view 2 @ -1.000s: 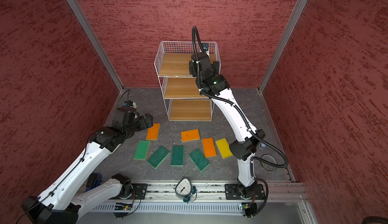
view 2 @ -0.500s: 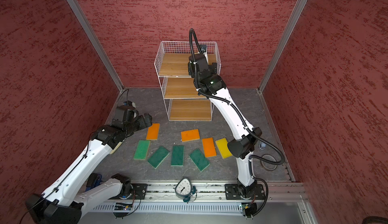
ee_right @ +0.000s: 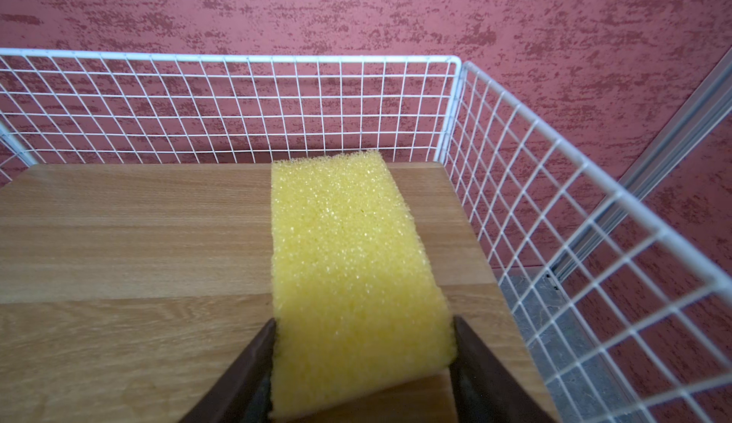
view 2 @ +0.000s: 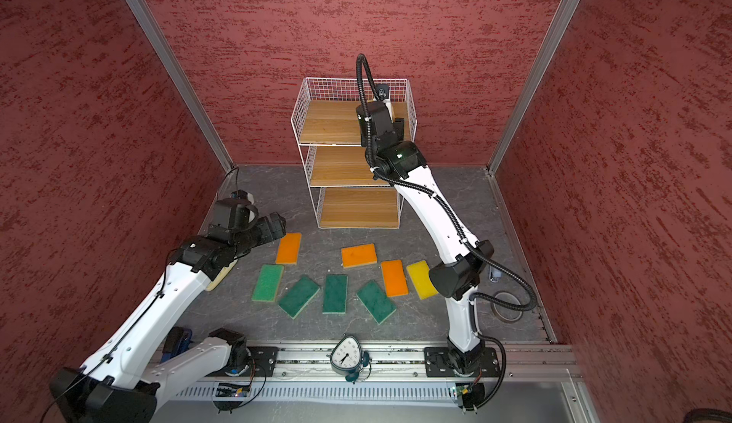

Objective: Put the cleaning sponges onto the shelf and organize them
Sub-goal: 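Lower the yellow sponge with the right gripper onto the top shelf board, then open the right gripper to release the yellow sponge and lift away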

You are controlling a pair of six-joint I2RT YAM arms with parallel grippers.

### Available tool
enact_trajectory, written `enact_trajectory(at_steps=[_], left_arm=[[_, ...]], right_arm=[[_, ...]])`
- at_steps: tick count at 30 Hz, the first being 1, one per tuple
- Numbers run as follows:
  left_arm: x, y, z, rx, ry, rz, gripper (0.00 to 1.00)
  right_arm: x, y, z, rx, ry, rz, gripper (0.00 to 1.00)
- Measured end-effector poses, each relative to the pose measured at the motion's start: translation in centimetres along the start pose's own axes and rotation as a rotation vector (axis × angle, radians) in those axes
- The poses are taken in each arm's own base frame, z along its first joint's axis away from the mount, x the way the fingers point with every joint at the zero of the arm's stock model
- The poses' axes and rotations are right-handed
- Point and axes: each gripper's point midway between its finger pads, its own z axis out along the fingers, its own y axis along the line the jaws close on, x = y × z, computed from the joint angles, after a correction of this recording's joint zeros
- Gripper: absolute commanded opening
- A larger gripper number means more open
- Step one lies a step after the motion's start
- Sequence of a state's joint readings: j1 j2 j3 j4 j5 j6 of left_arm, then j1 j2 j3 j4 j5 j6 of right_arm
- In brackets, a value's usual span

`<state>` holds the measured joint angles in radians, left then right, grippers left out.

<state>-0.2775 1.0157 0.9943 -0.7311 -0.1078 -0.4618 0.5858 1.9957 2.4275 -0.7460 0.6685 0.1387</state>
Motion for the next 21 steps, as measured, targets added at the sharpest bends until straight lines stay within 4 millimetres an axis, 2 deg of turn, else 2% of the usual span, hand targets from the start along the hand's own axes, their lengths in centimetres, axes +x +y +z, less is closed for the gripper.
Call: enact_trajectory(at_steps=[21], left_arm=[[0.65, 0.58, -0.42, 0.021, -0.008, -0.016, 1.00]], right_arm=[[0.23, 0.72, -0.86, 0.016, -0.002, -0.004, 0.49]])
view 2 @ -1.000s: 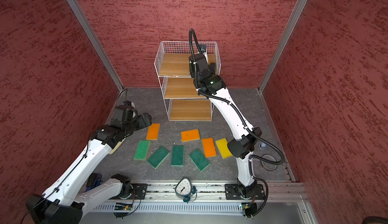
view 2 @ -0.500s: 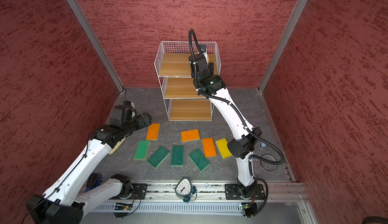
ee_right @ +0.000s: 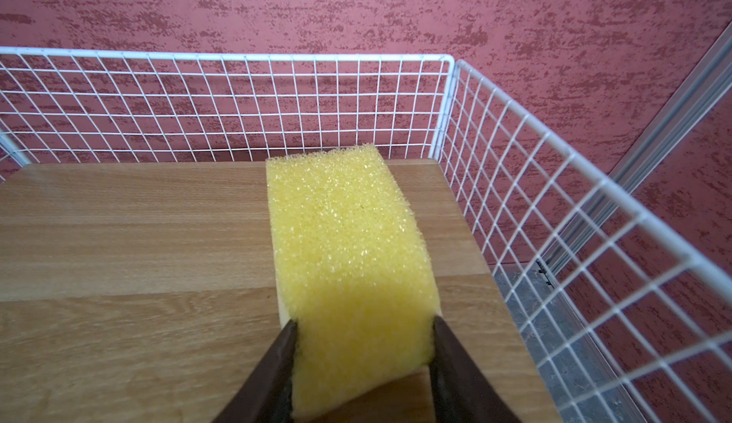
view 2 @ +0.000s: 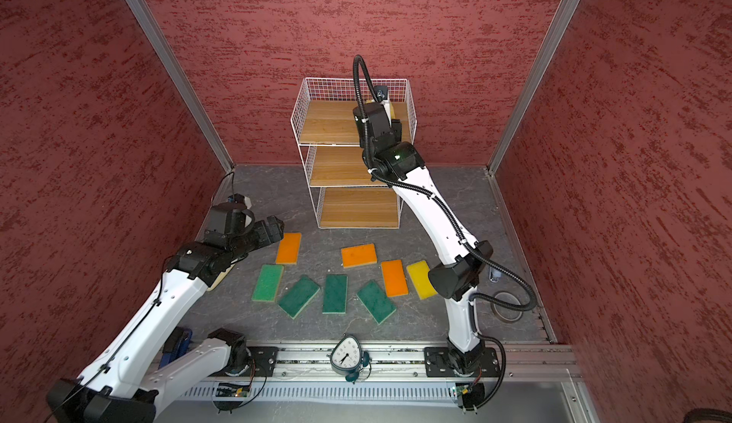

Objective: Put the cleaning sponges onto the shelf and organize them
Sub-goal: 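Open the right gripper to release the yellow sponge and lift away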

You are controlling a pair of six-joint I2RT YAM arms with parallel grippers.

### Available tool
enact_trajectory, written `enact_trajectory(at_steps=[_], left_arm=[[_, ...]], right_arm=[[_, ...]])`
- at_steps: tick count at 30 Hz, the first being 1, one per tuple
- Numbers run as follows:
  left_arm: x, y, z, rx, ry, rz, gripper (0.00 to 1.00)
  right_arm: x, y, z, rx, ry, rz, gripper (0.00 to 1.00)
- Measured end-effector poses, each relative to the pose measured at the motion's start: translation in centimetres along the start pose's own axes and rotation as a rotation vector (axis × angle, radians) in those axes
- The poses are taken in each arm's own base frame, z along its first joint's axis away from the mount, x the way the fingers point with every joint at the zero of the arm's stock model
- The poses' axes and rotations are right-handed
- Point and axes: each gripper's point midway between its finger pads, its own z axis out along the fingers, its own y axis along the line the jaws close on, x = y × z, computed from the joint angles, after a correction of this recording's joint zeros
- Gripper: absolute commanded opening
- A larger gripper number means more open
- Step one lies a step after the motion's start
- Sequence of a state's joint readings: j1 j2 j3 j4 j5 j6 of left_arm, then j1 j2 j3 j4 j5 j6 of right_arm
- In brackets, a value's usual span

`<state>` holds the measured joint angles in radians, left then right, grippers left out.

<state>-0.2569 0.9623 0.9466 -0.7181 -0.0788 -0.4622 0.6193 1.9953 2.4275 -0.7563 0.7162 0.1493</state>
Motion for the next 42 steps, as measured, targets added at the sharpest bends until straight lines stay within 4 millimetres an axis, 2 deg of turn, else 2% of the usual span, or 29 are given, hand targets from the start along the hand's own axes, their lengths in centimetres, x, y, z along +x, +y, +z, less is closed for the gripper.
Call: enact_trajectory(at_steps=[10, 18, 23, 34, 42], left_arm=[[0.0, 0.0, -0.9, 0.027, -0.021, -0.008, 1.00], [0.0, -0.1, -1.1, 0.040, -0.023, -0.010, 1.00], [0.0, -0.2, -1.2, 0.051, -0.021, -0.008, 1.00], [0.0, -0.1, -1.2, 0.052, -0.019, -0.013, 1.00], [-0.2, 0.2, -1.2, 0.044, -0.023, -0.020, 1.00]], right_arm=[[0.2, 0.7, -1.1, 0.020, -0.004, -0.008, 0.49], [0.0, -0.5, -2.0, 0.081, -0.007, -0.004, 0.50], [-0.3, -1.1, -2.5, 0.098, -0.012, 0.019, 0.54], [0.0, -1.3, -2.6, 0.108, -0.004, 0.015, 0.54], [0.0, -1.3, -2.5, 0.108, -0.002, 0.009, 0.60]])
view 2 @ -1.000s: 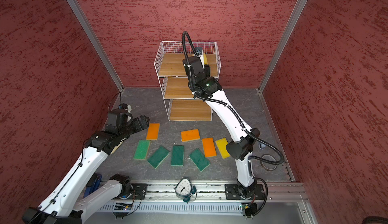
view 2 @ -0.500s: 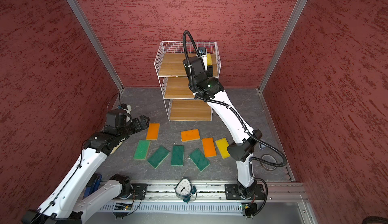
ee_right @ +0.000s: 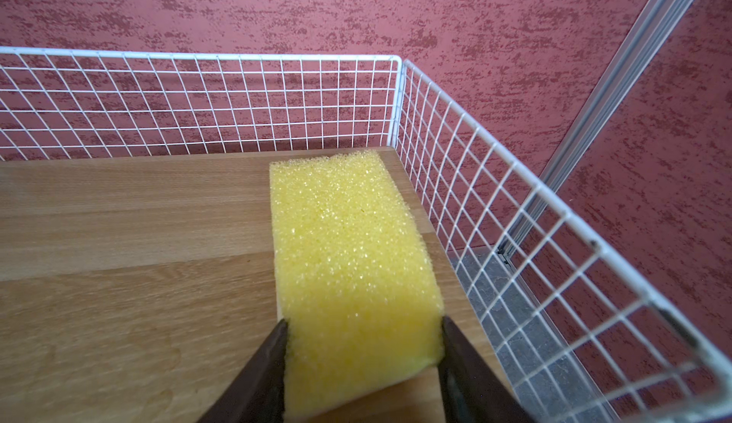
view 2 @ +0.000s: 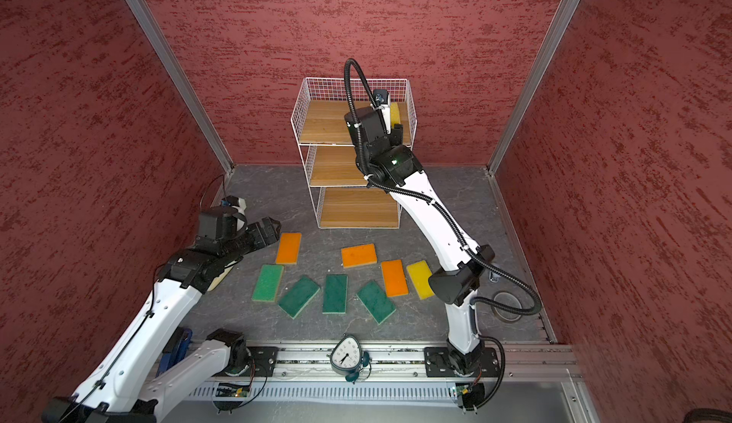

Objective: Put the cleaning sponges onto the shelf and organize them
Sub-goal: 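Open the right gripper to release the yellow sponge and lift away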

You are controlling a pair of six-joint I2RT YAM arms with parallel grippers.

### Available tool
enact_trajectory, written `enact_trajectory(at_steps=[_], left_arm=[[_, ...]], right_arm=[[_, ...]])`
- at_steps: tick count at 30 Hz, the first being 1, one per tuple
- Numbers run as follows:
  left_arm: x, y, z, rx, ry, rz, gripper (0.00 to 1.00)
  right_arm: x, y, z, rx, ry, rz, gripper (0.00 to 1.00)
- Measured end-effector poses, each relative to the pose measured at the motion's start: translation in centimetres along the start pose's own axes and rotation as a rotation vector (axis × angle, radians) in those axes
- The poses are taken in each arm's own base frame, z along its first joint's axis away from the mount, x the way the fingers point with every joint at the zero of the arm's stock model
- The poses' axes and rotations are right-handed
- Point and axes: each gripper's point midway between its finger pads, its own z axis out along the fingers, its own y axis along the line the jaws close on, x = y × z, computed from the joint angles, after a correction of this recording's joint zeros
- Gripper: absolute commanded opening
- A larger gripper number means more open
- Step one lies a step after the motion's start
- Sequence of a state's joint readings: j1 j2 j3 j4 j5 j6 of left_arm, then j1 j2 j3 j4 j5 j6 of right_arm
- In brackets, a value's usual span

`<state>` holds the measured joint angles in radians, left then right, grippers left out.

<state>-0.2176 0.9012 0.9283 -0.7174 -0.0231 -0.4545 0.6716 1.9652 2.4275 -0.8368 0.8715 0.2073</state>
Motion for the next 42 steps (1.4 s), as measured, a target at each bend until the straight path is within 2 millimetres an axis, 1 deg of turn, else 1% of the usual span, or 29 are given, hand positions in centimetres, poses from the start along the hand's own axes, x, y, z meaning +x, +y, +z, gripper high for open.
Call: enact_trajectory(at_steps=[7, 10, 12, 13, 14, 17, 22, 28, 30, 34, 36, 42], left_arm=[[0.0, 0.0, 0.0, 0.002, 0.002, -0.001, 1.00], [0.0, 0.0, 0.0, 0.003, 0.002, -0.001, 1.00], [0.1, -0.1, 0.0, 0.005, 0.004, -0.001, 1.00], [0.1, -0.1, 0.0, 0.006, 0.005, -0.001, 1.00], [0.1, -0.1, 0.0, 0.008, 0.007, -0.002, 1.00], [0.2, -0.2, 0.0, 0.015, 0.015, -0.003, 1.00], [0.5, -0.4, 0.0, 0.029, 0.028, -0.003, 1.00], [0.7, -0.3, 0.0, 0.028, 0.039, -0.004, 1.00], [0.8, -0.3, 0.0, 0.027, 0.042, -0.004, 1.00], [0.9, -0.3, -0.1, 0.027, 0.043, -0.004, 1.00], [0.8, -0.3, -0.2, 0.030, 0.042, -0.004, 1.00], [0.9, -0.4, -0.2, 0.035, 0.043, -0.004, 1.00]], right_arm=[[0.3, 0.3, 0.0, -0.022, 0.012, -0.012, 0.62], [0.5, 0.4, 0.0, -0.031, 0.021, -0.019, 0.65], [0.6, 0.5, 0.0, -0.035, 0.025, -0.023, 0.70], [0.5, 0.4, -0.1, -0.036, 0.025, -0.025, 0.70], [0.4, 0.3, -0.2, -0.038, 0.024, -0.028, 0.71], [-0.3, -0.1, -0.8, -0.046, 0.015, -0.021, 0.79], [-1.4, -1.0, -1.9, -0.057, 0.000, -0.009, 0.81], [-1.6, -1.1, -2.5, -0.088, 0.006, -0.007, 0.83], [-1.5, -1.0, -2.6, -0.096, 0.011, -0.011, 0.83], [-1.0, -0.8, -2.6, -0.112, 0.030, -0.025, 0.73], [-0.8, -0.7, -2.7, -0.121, 0.040, -0.030, 0.69], [-0.2, -0.5, -2.8, -0.136, 0.065, -0.041, 0.67]])
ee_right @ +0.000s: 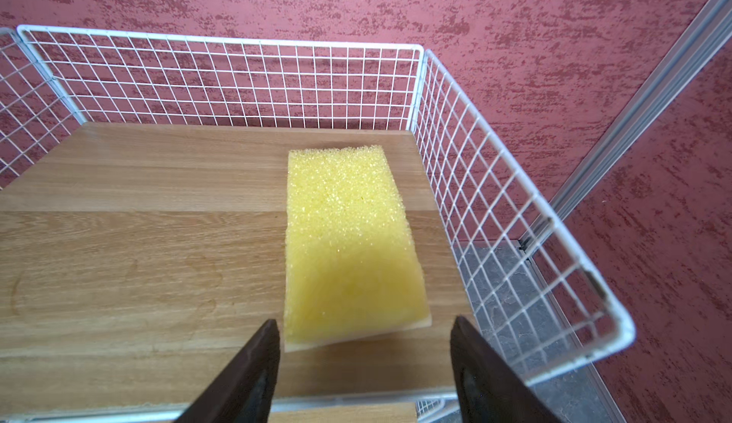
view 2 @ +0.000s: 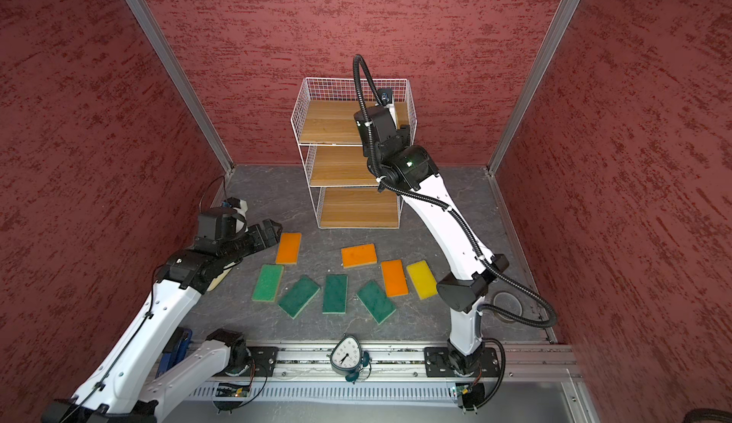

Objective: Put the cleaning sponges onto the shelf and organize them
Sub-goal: 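Open the right gripper to release the yellow sponge and lift away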

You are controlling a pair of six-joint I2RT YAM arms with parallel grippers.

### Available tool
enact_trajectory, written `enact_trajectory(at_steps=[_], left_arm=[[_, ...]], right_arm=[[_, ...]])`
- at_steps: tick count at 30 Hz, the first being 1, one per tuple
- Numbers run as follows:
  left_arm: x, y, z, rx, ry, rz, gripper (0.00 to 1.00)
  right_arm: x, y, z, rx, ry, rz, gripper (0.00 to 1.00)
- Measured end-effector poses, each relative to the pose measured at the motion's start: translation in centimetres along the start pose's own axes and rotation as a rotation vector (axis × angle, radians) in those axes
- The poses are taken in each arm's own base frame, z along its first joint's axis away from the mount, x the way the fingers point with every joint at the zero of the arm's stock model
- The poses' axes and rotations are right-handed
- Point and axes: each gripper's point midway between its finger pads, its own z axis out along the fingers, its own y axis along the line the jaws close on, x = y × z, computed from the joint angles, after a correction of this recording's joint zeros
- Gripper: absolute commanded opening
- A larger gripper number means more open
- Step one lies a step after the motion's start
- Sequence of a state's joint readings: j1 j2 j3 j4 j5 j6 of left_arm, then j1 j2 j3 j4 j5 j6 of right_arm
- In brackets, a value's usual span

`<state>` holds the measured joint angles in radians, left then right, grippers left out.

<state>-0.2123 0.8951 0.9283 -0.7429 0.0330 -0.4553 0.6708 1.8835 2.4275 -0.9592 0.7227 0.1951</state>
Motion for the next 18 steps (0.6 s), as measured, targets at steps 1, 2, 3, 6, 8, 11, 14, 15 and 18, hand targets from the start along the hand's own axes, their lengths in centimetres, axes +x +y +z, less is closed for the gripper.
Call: enact_trajectory(at_steps=[1, 2, 3, 6, 8, 11, 14, 15, 18], left_arm=[[0.0, 0.0, 0.0, 0.001, 0.001, 0.000, 1.00], [0.0, -0.1, 0.0, 0.003, 0.002, 0.000, 1.00], [0.0, -0.1, 0.0, 0.004, 0.002, 0.000, 1.00], [0.1, -0.2, 0.0, 0.010, 0.006, 0.000, 1.00], [0.1, -0.2, 0.0, 0.012, 0.008, -0.001, 1.00], [0.1, -0.2, 0.0, 0.012, 0.008, -0.001, 1.00], [0.1, -0.2, 0.0, 0.013, 0.008, -0.001, 1.00], [0.1, -0.2, 0.0, 0.013, 0.009, -0.001, 1.00], [0.2, -0.3, 0.1, 0.015, 0.012, -0.001, 1.00]], right_arm=[[0.1, 0.0, 0.0, -0.004, 0.005, -0.003, 0.66], [0.2, 0.0, -0.1, -0.008, 0.009, -0.006, 0.65], [0.2, 0.1, -0.2, -0.014, 0.012, -0.007, 0.64], [0.2, 0.3, -0.8, -0.055, 0.021, -0.007, 0.67], [-0.1, 0.5, -1.6, -0.099, 0.024, -0.004, 0.67], [-0.4, 0.1, -3.4, -0.162, 0.022, 0.002, 0.67], [-0.5, -1.0, -5.5, -0.206, 0.009, 0.010, 0.57], [-0.5, -1.4, -6.2, -0.215, 0.000, 0.015, 0.53], [-0.2, -3.0, -8.2, -0.242, -0.030, 0.027, 0.39]])
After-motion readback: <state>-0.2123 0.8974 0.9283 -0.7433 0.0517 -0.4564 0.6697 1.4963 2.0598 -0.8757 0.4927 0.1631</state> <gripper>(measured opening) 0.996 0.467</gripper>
